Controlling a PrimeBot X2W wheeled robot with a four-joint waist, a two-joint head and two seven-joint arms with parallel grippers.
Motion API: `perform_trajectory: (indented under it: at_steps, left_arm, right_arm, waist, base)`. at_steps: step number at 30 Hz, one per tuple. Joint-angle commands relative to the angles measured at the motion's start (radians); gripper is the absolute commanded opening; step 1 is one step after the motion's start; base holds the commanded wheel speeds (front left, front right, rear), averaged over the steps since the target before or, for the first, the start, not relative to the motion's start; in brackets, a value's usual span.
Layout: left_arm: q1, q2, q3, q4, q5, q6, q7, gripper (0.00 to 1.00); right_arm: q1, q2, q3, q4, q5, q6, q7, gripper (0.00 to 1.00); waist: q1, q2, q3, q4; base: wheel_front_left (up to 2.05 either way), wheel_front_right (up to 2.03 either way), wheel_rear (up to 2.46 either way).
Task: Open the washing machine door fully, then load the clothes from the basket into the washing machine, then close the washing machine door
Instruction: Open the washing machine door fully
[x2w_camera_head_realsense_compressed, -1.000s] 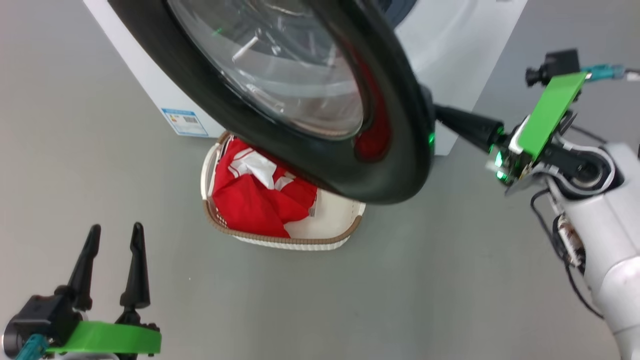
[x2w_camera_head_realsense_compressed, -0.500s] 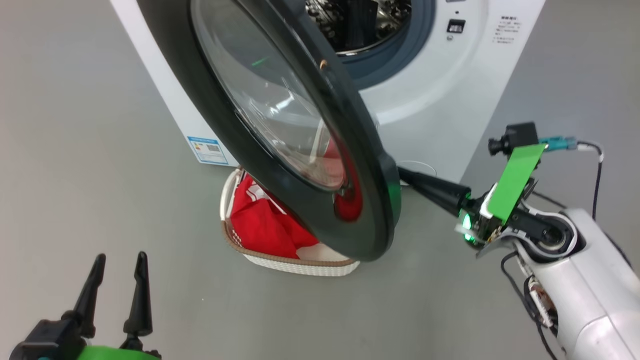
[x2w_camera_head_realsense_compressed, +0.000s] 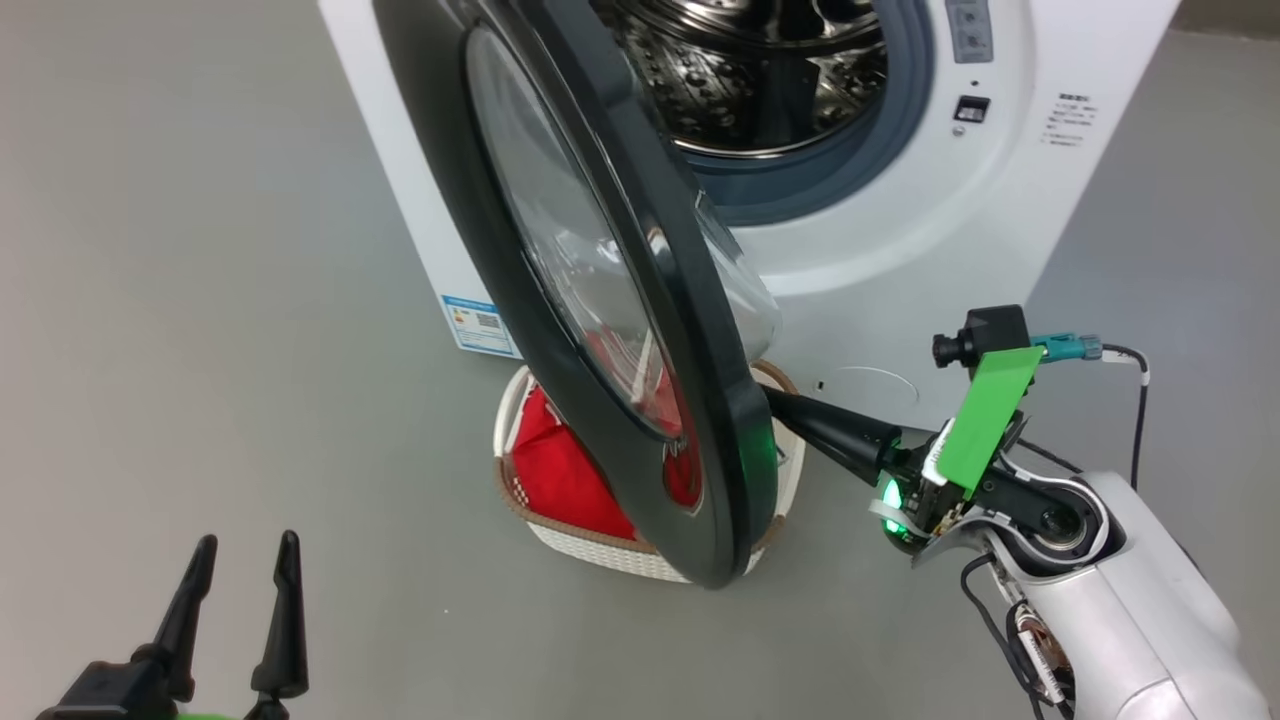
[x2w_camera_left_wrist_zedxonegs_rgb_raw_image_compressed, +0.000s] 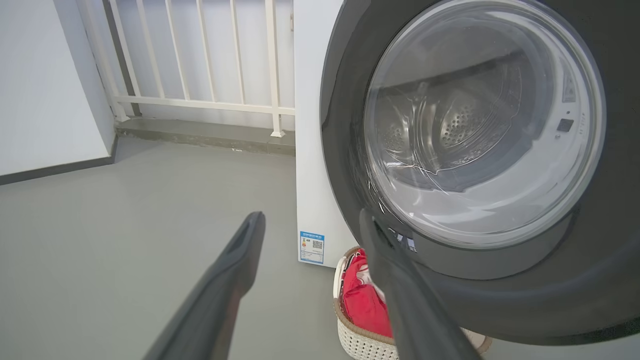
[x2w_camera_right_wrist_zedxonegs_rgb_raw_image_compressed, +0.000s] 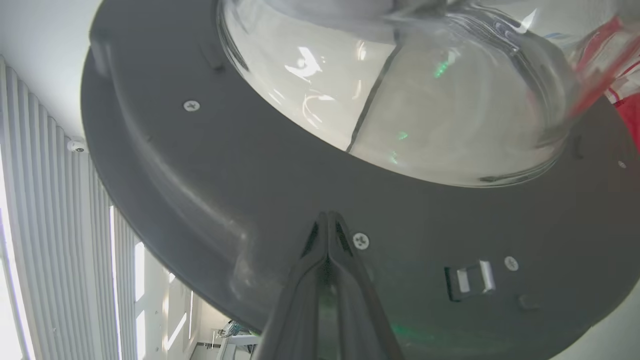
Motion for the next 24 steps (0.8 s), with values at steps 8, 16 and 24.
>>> perform_trajectory:
  at_steps: [8,16,24]
  left_arm:
    - [-0.005,0.018,0.035,-0.019,0.011,-0.003,-0.008,1.00]
    - [-0.002,0.018,0.032,-0.018,0.015,-0.003,-0.008,1.00]
    - [0.003,0.020,0.031,-0.020,0.016,-0.003,-0.008,1.00]
  right_arm:
    - [0.017,0.053,0.021,-0.025,-0.013,0.002,0.032,0.00]
    - [0.020,0.079,0.017,-0.015,-0.027,0.002,0.042,0.00]
    - [0.025,0.095,0.009,-0.006,-0.037,0.002,0.046,0.00]
  waist:
    - [0.0000,0.0000,-0.021,0.056]
    - [0.0000,0.0000,-0.031,0.092]
    - [0.0000,0.0000,-0.037,0.116]
  base:
    - [0.00,0.00,0.00]
    - [0.00,0.00,0.00]
    - [0.00,0.00,0.00]
